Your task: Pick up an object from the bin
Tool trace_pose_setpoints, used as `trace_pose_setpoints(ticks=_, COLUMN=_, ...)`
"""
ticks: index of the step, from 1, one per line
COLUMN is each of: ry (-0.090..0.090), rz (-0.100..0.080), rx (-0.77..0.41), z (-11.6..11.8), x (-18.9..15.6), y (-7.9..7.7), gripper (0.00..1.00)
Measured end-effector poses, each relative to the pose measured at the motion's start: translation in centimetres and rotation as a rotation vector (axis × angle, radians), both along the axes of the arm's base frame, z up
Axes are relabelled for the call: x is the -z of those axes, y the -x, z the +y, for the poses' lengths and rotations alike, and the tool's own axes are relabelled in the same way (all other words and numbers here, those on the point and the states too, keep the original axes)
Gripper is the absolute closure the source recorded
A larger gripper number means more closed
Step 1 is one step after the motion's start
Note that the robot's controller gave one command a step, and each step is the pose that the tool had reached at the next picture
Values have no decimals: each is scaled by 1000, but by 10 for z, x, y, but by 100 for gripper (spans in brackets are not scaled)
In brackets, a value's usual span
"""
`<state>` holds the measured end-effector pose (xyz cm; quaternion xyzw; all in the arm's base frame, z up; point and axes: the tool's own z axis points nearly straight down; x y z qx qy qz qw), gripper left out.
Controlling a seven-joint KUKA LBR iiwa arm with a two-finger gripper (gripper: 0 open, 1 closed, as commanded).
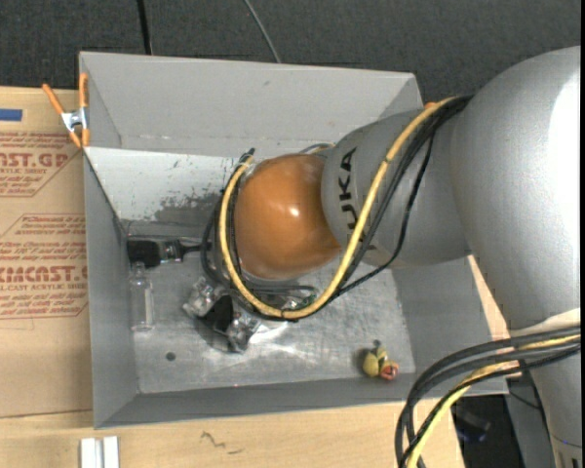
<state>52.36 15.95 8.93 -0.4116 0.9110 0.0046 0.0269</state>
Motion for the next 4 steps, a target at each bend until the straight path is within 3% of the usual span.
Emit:
trace_pose_setpoints(ticks=1, ry=0, rz=0, rx=0, z=0, x=0, y=0, gripper=100)
trace_pose_setpoints(ticks=2, ry=25, rz=48, rx=41, z=-32, x=-32, y=6, gripper=100)
trace_pose_setpoints(ticks=3, ry=30, rz=47, rx=66, z=-30, x=-71, y=24, gripper=100)
trace_pose_setpoints(ticks=4, ry=29, rz=51, rx=41, z=-36, x=-118, y=14, gripper=100)
